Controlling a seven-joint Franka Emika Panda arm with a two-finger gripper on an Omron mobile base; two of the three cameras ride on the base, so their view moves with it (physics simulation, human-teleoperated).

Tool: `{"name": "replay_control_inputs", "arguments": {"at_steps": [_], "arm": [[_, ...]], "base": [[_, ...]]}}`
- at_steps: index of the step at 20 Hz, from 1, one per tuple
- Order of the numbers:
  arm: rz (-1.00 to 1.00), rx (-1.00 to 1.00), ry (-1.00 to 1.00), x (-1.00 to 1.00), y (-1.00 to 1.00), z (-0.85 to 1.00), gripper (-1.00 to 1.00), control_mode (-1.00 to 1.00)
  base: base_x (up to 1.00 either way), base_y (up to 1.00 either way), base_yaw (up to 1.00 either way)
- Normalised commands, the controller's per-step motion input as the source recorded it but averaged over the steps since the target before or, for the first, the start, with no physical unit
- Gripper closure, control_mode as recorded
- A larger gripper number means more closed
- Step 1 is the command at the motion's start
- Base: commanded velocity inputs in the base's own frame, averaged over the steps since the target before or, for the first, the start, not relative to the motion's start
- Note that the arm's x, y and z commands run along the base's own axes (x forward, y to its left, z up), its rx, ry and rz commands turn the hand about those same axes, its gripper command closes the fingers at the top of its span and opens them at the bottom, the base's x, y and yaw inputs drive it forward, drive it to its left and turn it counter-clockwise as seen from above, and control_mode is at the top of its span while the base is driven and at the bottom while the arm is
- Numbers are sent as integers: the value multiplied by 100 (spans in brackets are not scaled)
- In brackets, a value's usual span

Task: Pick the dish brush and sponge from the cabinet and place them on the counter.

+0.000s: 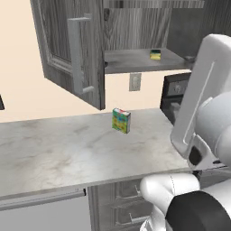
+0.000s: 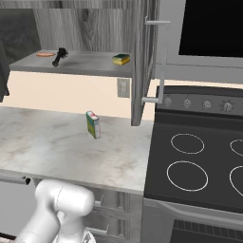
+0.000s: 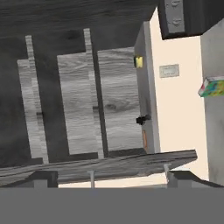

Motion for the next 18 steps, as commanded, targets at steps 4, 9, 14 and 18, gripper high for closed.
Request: {"name": "replay_control_inputs", "arguments": {"at_steps": [4, 9, 14, 18], "arm": [[20, 25, 0, 12, -50, 0, -100, -100], [23, 18, 0, 17, -48, -5, -100, -100], [24, 16, 0, 19, -39, -1, -100, -100], [25, 14, 0, 20, -21, 0, -100, -100]], "base": [[0, 0, 0], [0, 0, 0], [0, 0, 0], [0, 0, 0]]}}
